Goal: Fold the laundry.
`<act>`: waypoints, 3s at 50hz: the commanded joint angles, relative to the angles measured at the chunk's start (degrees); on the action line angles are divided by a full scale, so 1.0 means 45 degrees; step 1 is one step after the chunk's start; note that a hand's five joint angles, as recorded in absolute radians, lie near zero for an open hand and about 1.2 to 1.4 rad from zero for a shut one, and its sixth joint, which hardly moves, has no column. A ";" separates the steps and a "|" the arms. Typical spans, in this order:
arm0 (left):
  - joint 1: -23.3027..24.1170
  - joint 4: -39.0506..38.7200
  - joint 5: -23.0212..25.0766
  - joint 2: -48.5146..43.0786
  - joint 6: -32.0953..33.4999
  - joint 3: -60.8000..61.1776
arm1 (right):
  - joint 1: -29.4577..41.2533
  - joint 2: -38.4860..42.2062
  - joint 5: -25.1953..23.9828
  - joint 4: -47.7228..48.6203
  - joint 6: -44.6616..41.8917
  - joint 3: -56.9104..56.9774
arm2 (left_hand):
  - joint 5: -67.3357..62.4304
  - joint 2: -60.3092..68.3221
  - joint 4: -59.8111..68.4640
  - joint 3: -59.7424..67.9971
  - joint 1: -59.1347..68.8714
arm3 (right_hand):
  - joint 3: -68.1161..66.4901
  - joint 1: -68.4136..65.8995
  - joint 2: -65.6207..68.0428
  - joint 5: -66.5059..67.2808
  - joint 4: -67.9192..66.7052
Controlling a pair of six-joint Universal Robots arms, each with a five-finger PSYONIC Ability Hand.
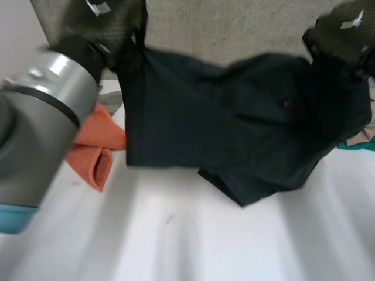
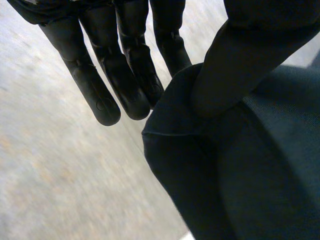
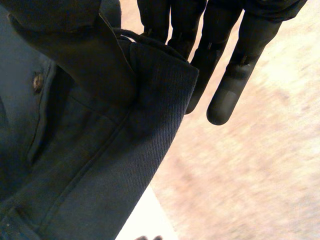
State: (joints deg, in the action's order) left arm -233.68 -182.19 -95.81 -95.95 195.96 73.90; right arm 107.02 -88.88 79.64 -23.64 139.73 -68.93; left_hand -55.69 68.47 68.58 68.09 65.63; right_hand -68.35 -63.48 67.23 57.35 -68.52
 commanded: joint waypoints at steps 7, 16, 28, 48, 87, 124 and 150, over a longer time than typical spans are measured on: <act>-0.0530 -0.0723 0.0060 -0.5979 0.2332 -0.3877 | -0.0149 0.5527 -0.0101 0.2448 0.0664 0.1874 | -0.3180 0.2561 0.2537 0.2647 0.3193 | -0.2589 -0.3670 0.2838 0.2810 -0.2552; -0.1213 -0.1308 0.0099 -0.8756 0.2860 -1.4990 | 0.0007 0.6003 0.0936 1.2640 0.2286 0.3932 | -0.3180 0.2561 0.2537 0.2647 0.3193 | -0.2589 -0.3670 0.2838 0.2810 -0.2552; -0.1156 -0.1505 0.0060 -0.7410 0.2295 -0.9906 | 0.0203 0.5729 0.0975 1.1037 0.2562 0.2156 | -0.3180 0.2561 0.2537 0.2647 0.3193 | -0.2589 -0.3670 0.2838 0.2810 -0.2552; -0.0180 -0.2032 0.0255 -0.5321 0.0263 0.1933 | 0.0046 0.5924 0.0858 0.5862 0.2015 -0.3958 | -0.3180 0.2561 0.2537 0.2647 0.3193 | -0.2589 -0.3670 0.2838 0.2810 -0.2552; 0.0680 -0.2598 0.0274 -0.1921 0.0399 0.2581 | -0.0344 0.5318 -0.0743 0.3592 0.1957 -0.4447 | -0.3180 0.2561 0.2537 0.2647 0.3193 | 1.0033 0.8951 -0.9783 -0.9811 1.0069; 0.4097 0.5857 0.0275 0.0890 0.2098 0.6898 | -0.1047 -0.1301 0.0526 -0.2306 -0.4156 -0.8686 | -0.3180 0.2561 0.2537 0.2647 0.3193 | -0.2589 -0.3670 0.2838 0.2810 -0.2552; 0.0915 -0.1558 -0.0038 -0.8163 0.6431 -0.3604 | -0.1985 0.4473 -0.0433 0.4191 -0.0741 -0.3749 | -0.3180 0.2561 0.2537 0.2647 0.3193 | -0.2589 -0.3670 0.2838 0.2810 -0.2552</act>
State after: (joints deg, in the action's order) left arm -228.40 -179.46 -95.48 -121.14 218.64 70.23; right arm 97.58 -77.92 76.29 -15.37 130.88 -92.99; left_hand -55.68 68.65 68.86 68.40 65.63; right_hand -68.48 -63.87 68.20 57.34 -68.52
